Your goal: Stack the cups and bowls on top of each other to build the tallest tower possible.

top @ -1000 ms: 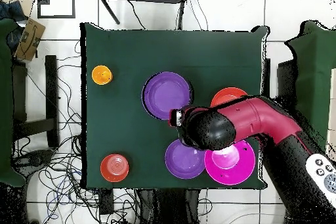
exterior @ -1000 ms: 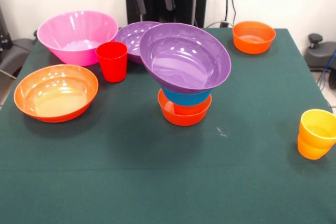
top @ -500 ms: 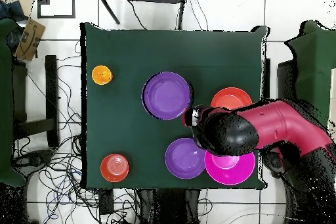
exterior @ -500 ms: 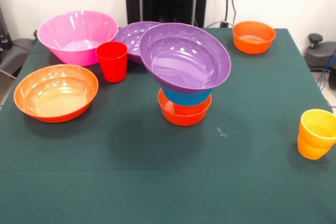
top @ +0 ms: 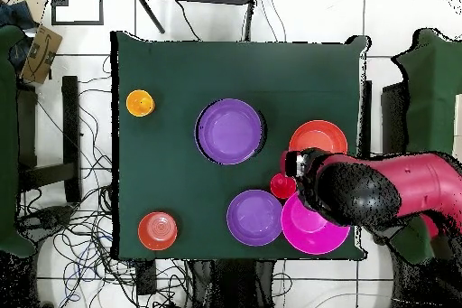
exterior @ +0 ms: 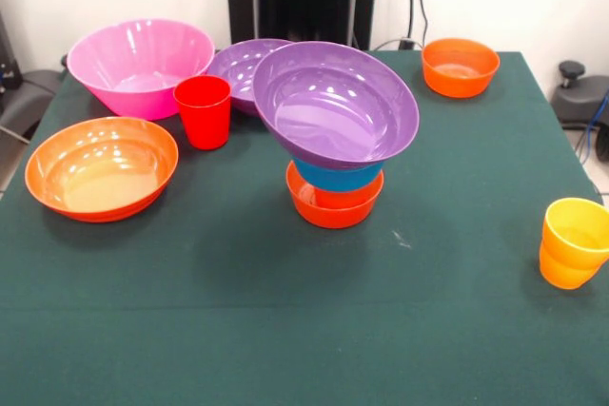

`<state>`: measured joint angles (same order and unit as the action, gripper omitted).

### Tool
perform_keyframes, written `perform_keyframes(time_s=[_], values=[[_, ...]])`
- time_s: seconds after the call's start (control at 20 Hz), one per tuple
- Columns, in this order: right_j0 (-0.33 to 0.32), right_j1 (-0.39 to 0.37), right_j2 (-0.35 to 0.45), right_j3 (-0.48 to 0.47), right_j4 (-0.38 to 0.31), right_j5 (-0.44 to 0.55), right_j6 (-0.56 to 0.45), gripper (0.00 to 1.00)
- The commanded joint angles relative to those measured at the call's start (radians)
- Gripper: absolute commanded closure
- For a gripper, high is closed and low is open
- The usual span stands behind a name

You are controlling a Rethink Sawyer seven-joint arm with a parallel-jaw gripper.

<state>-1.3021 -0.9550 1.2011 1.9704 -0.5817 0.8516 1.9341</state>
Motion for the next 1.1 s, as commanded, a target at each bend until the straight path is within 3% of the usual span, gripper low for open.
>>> perform_keyframes(time_s=[0.05, 0.2, 0.4, 0.55, 0.7, 1.1], values=[[0.012, -0.031, 0.057, -0.002, 0.029, 0.102, -0.286, 0.0], [0.02, 0.001, 0.04, -0.016, 0.015, 0.094, -0.299, 0.0], [0.07, 0.157, -0.035, -0.07, -0.052, 0.043, -0.312, 0.0], [0.091, 0.231, -0.047, -0.091, -0.045, 0.008, -0.296, 0.0], [0.106, 0.216, -0.048, -0.076, -0.029, -0.004, -0.227, 0.0], [0.137, 0.243, -0.078, -0.1, -0.071, -0.03, -0.191, 0.0]])
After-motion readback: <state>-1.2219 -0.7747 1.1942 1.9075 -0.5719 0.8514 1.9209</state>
